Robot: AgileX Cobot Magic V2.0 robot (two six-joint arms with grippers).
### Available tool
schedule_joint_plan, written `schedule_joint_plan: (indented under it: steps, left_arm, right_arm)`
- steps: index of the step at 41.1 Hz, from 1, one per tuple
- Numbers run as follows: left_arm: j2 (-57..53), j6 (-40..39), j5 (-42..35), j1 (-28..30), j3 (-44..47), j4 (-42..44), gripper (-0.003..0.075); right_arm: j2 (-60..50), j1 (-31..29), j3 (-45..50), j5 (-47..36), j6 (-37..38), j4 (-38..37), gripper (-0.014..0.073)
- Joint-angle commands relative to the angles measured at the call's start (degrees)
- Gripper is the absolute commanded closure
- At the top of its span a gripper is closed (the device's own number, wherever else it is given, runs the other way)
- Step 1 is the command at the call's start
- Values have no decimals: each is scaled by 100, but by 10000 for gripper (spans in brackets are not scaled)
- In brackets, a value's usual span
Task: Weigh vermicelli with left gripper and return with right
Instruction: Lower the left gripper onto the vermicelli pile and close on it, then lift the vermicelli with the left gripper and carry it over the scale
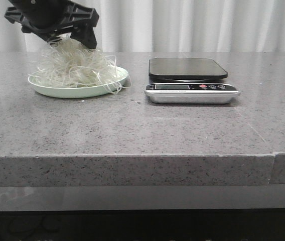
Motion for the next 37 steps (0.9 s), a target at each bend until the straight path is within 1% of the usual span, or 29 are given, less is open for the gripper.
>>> schedule_joint_plan:
  steps: [1,4,6,14,20,23,25,30,37]
  left_arm:
    - [-168,0,-147,-42,-200,41,178]
    - [-133,0,-39,-42,-200,51,182]
    - [-121,0,36,-42,-200,51,206]
    - [-121,0,114,-42,-200,51,409]
    - [-162,0,263,-42,-200,51,525]
    - [-221,0,275,-42,-200,51,568]
    - [-272,0,286,-42,-200,51,581]
    - [-453,0,332,-42,-283,51,578]
    - [-736,0,352,-139,-632,51,578]
  right_arm:
    - [-14,-14,-140,-342,-1,-55,37]
    - [-14,-14,-140,-342,-1,-55,37]
    - [-14,-14,-140,-342,-1,-55,37]
    - [-14,-14,-140,-342,-1,-55,37]
    - [-14,-14,-140,-342,-1,-55,37]
    - [-14,-14,-140,-342,-1,-55,37]
    - [-14,-14,-140,-342,-1,-55,37]
    - [-14,-14,-140,-348,-1,-55,37]
    - [-14,-14,-140,-364,-1,-55,37]
